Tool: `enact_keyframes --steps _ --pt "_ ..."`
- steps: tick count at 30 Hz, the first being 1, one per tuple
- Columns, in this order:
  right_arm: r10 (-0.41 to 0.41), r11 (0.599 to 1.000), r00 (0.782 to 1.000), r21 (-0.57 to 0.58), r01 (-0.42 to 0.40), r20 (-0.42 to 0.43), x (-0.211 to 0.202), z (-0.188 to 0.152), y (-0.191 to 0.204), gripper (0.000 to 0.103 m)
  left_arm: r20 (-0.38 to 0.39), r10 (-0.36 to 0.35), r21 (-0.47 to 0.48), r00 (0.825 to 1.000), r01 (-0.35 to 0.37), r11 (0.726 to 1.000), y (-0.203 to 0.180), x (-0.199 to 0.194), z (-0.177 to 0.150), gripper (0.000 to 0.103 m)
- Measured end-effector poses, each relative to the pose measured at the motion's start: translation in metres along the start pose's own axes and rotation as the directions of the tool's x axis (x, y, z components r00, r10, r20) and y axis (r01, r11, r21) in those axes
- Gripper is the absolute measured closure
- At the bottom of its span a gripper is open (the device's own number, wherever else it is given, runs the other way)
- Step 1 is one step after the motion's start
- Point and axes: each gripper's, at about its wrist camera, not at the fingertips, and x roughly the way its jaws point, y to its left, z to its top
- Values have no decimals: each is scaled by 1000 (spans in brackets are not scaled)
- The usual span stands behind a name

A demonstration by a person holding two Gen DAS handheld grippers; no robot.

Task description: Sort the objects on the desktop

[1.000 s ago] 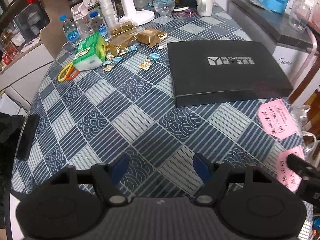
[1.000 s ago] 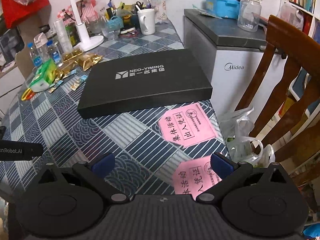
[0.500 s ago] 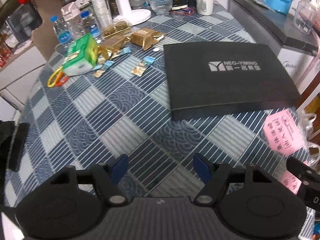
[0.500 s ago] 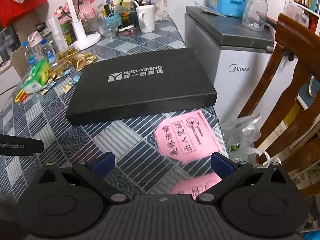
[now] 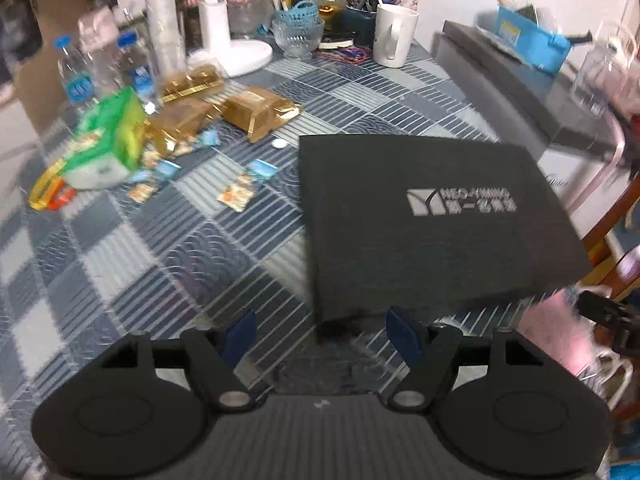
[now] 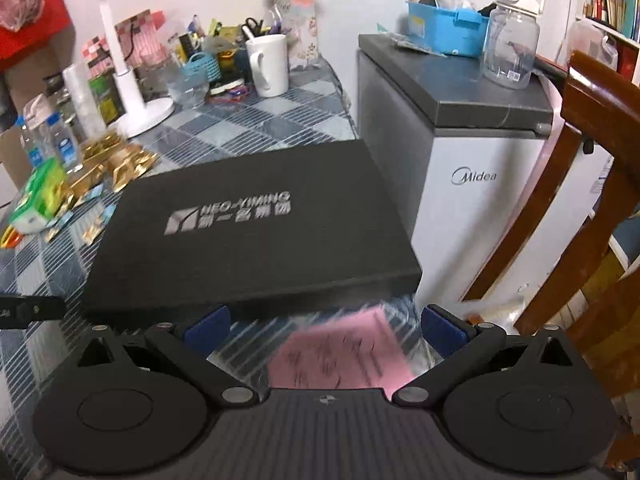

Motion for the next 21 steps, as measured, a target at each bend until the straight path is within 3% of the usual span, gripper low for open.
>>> enact_keyframes --steps 13,21 --pt "-40 997 999 -69 42 25 59 40 -7 0 4 53 41 999 -53 998 -9 54 35 18" --pt "8 1000 1000 -8 -8 11 89 60 -23 0 12 51 32 999 -52 998 -9 73 48 18"
